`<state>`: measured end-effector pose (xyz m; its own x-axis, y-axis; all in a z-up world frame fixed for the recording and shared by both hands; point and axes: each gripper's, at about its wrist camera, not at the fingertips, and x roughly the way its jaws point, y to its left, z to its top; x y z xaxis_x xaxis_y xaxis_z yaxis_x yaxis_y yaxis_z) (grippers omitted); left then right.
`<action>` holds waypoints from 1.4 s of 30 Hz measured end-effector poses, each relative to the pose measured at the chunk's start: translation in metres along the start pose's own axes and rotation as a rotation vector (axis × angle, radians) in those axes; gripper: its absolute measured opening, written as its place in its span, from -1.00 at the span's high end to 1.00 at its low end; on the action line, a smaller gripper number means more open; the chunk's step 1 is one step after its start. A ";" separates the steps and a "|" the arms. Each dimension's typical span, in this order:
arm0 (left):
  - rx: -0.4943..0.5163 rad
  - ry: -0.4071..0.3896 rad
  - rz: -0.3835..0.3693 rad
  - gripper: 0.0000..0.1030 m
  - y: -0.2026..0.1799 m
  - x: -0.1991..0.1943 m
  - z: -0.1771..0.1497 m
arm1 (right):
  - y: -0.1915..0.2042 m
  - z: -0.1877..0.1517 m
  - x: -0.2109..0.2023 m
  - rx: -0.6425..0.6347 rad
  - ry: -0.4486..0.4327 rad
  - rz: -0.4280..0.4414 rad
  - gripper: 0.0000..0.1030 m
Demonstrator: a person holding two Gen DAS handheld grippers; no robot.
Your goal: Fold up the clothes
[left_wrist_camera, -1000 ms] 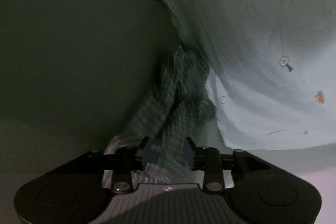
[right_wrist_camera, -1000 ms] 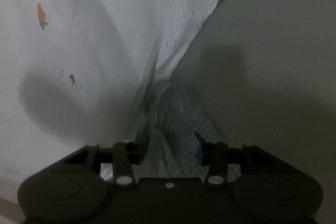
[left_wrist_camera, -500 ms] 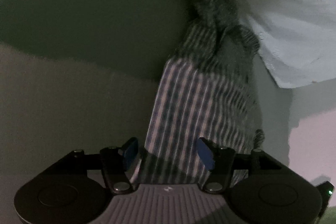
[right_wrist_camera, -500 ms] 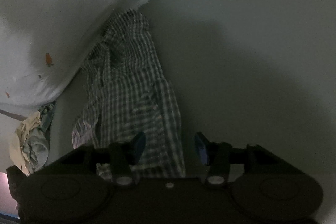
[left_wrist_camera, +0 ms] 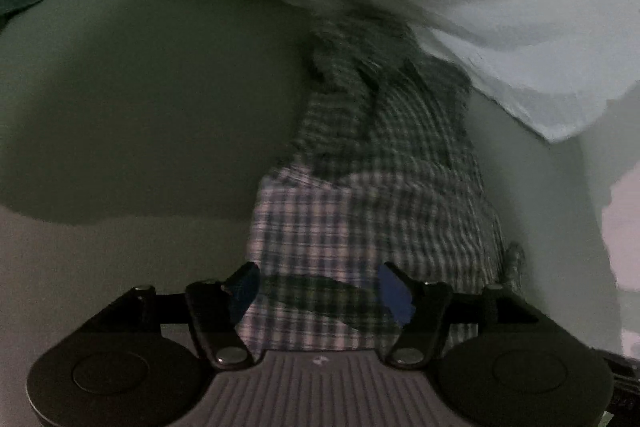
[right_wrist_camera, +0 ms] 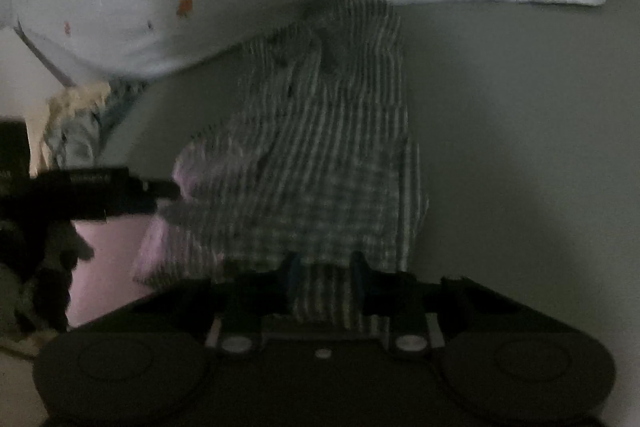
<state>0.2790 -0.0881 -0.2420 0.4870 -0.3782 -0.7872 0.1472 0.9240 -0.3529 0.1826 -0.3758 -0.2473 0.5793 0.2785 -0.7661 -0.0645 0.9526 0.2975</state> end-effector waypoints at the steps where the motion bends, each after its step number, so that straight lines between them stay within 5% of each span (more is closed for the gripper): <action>1: 0.016 0.019 -0.001 -0.35 -0.003 0.004 0.000 | 0.000 -0.001 0.005 0.006 0.024 -0.011 0.46; 4: 0.058 0.049 0.005 -0.37 -0.008 0.011 0.000 | 0.002 -0.002 0.013 -0.004 0.066 -0.058 0.47; 11: 0.051 0.046 -0.011 -0.45 -0.001 0.019 0.008 | 0.006 0.017 0.029 -0.027 0.016 -0.104 0.47; 23: 0.063 -0.015 0.084 -0.44 0.012 0.031 0.037 | 0.023 0.066 0.062 -0.072 -0.048 -0.063 0.46; 27: 0.050 -0.039 0.066 -0.39 0.026 0.033 0.041 | 0.016 0.070 0.056 -0.031 -0.102 -0.089 0.37; 30: 0.066 -0.040 0.034 -0.28 0.029 0.036 0.044 | -0.003 0.069 0.056 0.022 -0.122 -0.189 0.08; 35: 0.096 -0.032 -0.008 -0.27 0.023 0.047 0.050 | -0.027 0.071 0.074 0.080 -0.074 -0.224 0.02; 37: 0.110 -0.034 0.006 0.07 0.019 0.051 0.052 | -0.027 0.070 0.082 0.074 -0.044 -0.224 0.19; 39: 0.108 -0.039 0.016 0.70 0.016 0.052 0.054 | -0.024 0.071 0.086 0.046 -0.027 -0.212 0.60; 42: 0.111 -0.074 0.048 0.88 0.011 0.049 0.055 | -0.014 0.071 0.076 -0.027 -0.062 -0.219 0.89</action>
<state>0.3515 -0.0928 -0.2567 0.5578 -0.3317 -0.7608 0.2146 0.9432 -0.2538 0.2854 -0.3763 -0.2692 0.6306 0.0574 -0.7740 0.0471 0.9926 0.1121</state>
